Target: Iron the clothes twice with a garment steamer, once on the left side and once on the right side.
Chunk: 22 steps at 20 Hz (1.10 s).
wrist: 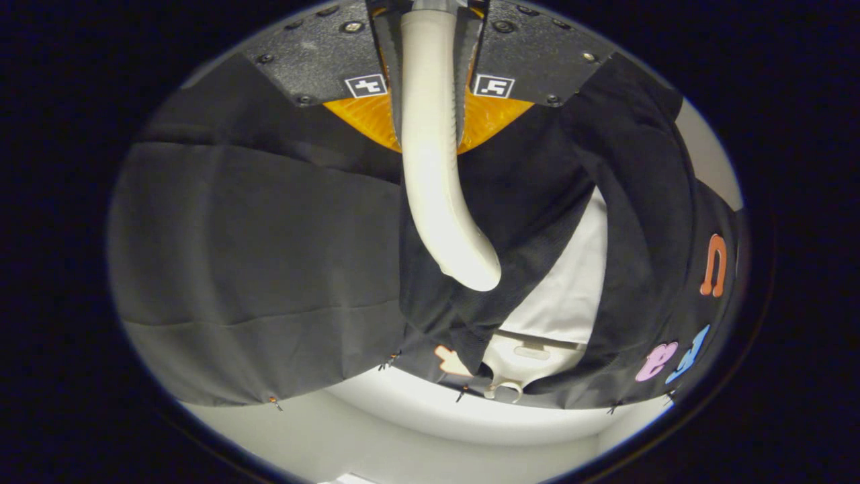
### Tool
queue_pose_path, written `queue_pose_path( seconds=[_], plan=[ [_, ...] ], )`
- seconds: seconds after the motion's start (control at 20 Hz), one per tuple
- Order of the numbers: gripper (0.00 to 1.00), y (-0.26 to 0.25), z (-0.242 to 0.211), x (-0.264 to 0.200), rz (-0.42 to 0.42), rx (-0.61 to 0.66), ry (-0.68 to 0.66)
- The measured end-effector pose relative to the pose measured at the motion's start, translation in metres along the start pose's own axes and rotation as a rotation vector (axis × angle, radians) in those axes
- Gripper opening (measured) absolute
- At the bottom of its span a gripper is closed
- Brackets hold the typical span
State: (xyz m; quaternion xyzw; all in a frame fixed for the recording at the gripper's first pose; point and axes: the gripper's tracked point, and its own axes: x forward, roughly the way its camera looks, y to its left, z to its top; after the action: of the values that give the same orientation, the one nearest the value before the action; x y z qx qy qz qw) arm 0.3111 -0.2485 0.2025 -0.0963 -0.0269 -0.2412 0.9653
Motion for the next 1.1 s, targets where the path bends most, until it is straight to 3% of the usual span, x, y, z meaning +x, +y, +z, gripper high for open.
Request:
queue_pose_path(
  seconds=[0.35,1.1],
  plan=[
    [0.33,0.007,-0.056,-0.015,0.011,0.020,0.099],
    [0.33,0.016,-0.133,-0.028,0.015,0.027,0.227]
  ],
)
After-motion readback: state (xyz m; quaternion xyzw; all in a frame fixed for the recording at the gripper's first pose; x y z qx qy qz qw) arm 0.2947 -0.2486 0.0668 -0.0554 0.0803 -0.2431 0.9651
